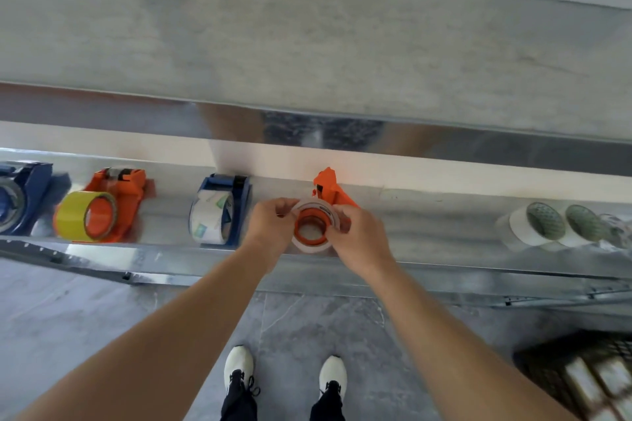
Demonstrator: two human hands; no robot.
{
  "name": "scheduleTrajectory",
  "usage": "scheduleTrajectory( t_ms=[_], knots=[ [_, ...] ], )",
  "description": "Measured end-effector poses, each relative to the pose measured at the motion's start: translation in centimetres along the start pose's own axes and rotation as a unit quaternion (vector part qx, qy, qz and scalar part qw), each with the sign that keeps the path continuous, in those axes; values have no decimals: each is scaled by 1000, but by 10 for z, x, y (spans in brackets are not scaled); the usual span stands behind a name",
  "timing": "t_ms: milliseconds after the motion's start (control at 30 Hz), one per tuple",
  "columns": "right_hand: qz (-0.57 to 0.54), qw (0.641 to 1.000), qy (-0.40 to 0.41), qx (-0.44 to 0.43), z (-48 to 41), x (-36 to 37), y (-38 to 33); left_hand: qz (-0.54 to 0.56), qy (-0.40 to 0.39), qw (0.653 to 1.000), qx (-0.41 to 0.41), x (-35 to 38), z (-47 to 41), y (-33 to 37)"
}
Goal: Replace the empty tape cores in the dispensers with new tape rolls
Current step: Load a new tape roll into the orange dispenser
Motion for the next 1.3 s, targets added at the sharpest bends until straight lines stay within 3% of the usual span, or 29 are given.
scheduleTrajectory(
  t_ms=[567,833,1300],
  knots=[
    [0,1000,-14,24,1,11,7,2,-2,1000,-18,0,-11,-14],
    [34,992,121,-4,-16,-30,-1,-15,-4,998,-60,-7,-10,-11],
    [28,991,113,64,-11,-9,33,-25,-41,994,-102,0,1,-16]
  ],
)
Point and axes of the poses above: each hand's wrist, its own z-axis away from the middle knuckle, its own x-axis out of the palm, y = z × x, the point moved 10 cm from there along -z, towards the middle knuckle, and after that the axes turned 10 degrees about y, right-handed, at the moved point
